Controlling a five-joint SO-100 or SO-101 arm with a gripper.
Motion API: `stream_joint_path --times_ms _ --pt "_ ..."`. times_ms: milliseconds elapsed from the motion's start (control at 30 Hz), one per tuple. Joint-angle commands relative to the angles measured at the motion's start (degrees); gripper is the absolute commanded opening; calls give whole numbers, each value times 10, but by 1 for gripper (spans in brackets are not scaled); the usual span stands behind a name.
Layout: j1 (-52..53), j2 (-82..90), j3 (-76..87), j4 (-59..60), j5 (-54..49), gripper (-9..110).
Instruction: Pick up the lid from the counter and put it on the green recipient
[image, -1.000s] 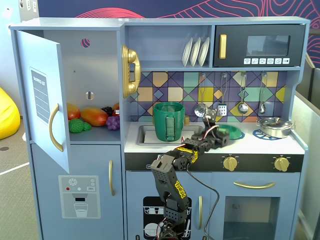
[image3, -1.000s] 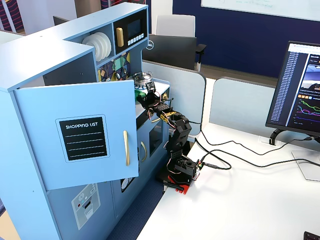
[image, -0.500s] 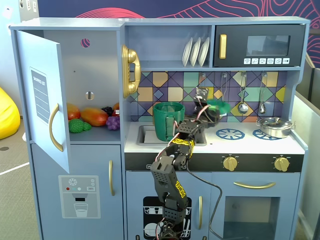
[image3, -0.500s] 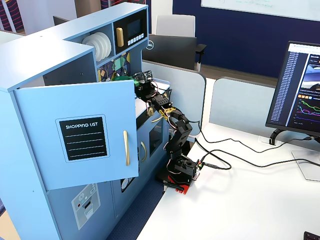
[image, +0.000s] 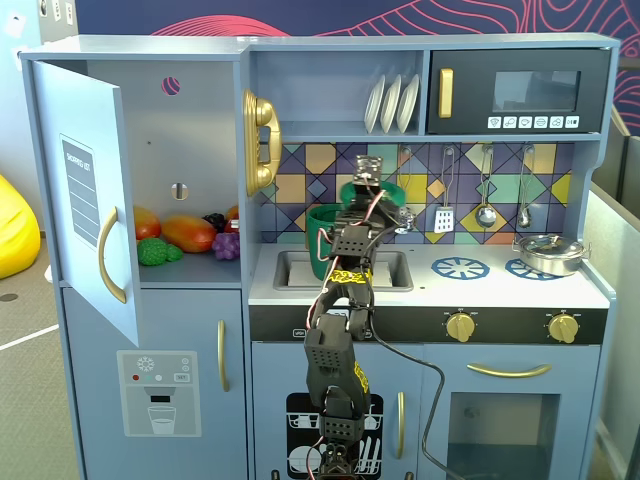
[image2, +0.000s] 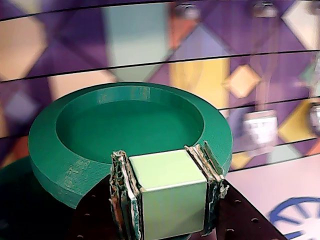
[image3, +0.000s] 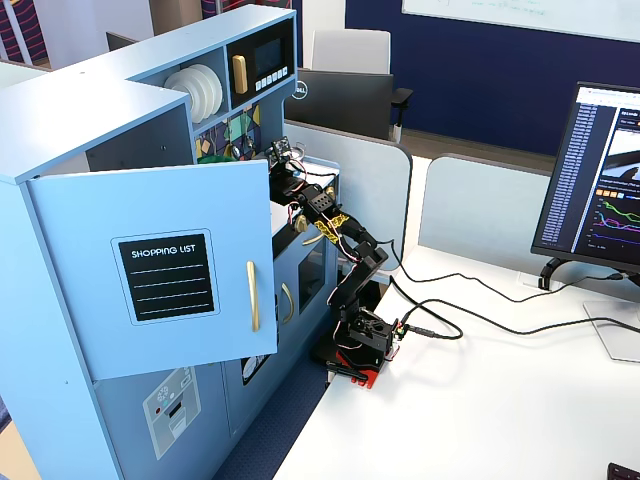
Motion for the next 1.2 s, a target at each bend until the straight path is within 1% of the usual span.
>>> stream_joint_path --times_ms 0,233,500,767,1167 --pt "-36 44 -50 20 4 0" --pt "-66 52 -48 51 -5 0" --pt "-83 60 -23 54 -37 0" --pt "-84 56 -2 50 -69 0" --pt "-74 51 33 42 -74 0"
